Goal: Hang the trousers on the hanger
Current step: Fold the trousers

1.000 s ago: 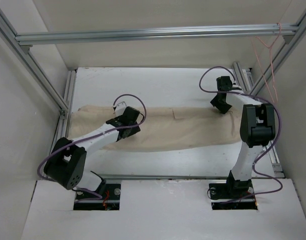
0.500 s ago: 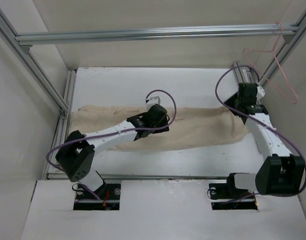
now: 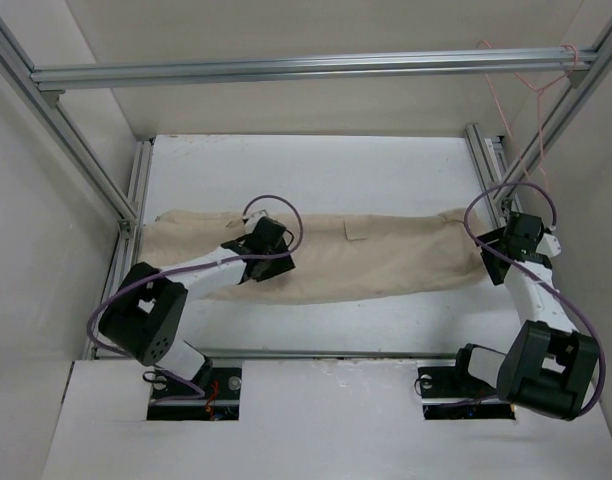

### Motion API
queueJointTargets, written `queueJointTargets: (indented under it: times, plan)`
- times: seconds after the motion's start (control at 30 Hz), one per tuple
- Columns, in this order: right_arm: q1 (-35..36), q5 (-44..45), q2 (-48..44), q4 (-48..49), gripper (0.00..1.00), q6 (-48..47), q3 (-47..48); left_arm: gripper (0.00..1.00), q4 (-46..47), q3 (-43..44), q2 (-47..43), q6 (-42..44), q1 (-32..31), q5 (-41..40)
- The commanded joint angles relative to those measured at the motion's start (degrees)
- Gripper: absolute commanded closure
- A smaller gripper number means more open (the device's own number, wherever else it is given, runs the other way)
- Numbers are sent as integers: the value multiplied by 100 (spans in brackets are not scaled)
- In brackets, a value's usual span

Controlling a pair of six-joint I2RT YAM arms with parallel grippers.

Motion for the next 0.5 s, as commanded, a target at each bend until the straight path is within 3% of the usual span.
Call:
queueJointTargets:
  times: [0.0, 0.2, 0.47]
  plan:
    - [-90, 7, 60, 384, 21, 39, 88, 51, -200, -484, -304, -327, 587, 96]
    - [-266, 95, 306, 428, 17, 65, 18, 51, -323, -819, -708, -513, 1274, 43]
    - [-275, -344, 772, 797, 15, 30, -140, 51, -358, -617, -963, -504, 985, 61]
